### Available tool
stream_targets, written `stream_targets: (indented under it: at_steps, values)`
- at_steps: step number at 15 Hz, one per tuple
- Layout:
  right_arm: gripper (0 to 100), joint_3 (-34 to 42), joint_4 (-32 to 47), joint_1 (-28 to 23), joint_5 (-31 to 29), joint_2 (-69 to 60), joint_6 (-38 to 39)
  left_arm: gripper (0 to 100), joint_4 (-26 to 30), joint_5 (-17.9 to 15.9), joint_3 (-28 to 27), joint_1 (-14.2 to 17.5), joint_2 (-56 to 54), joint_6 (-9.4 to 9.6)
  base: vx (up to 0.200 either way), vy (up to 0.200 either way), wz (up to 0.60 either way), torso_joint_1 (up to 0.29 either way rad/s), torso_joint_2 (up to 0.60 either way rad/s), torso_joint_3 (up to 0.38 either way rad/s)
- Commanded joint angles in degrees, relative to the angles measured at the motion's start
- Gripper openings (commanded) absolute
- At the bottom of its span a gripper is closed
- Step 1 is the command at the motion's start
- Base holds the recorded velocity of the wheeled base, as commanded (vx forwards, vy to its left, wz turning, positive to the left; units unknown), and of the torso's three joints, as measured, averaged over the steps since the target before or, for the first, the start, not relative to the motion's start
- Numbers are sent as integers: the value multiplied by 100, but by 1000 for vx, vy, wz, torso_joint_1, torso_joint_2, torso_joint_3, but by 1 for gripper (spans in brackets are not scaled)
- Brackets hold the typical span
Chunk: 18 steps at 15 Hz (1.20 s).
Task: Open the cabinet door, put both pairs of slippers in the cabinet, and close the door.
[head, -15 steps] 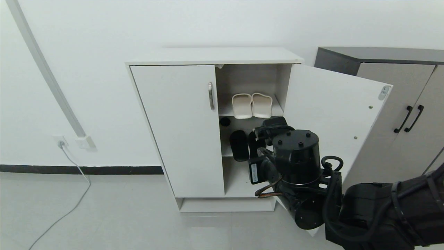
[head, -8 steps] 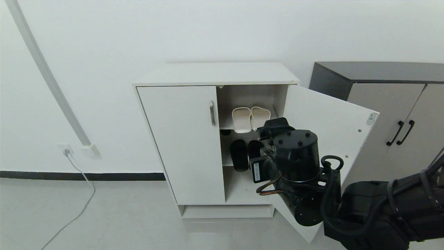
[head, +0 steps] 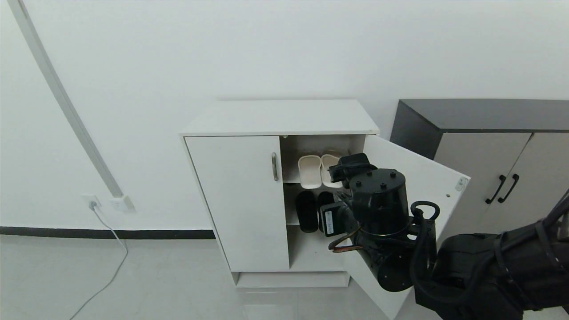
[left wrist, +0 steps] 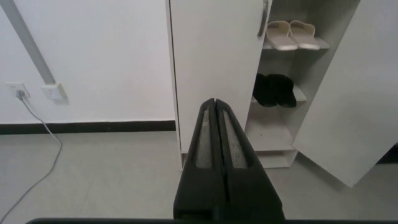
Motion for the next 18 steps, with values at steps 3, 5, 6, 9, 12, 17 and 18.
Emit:
stream_targets:
  at_steps: [3,5,6,9,12,17,18]
  values:
    - [0,-1,-3,4,-9,9,1,0,0,4,0,6,-1,0,0,0,0,219,-531,-310]
    - [0,-1,-3,4,0,9,-8,0,0,4,0,6,-1,0,0,0,0,222,-544,-312]
    - [0,-1,-3,4,0,9,-8,0,0,4,0,6,-1,0,0,0,0,242,-549,-325]
    - [0,-1,-3,4,-18,9,-17,0,0,4,0,6,-1,0,0,0,0,250,-575,-323]
    - [0,113,-38,4,-18,1,-78,0,0,4,0,6,-1,0,0,0,0,263,-593,-326]
    - [0,148,-187,4,-18,45,-140,0,0,4,0,6,-1,0,0,0,0,190,-408,-224]
    - [0,157,-223,4,-18,62,-157,0,0,4,0,6,-1,0,0,0,0,173,-373,-198]
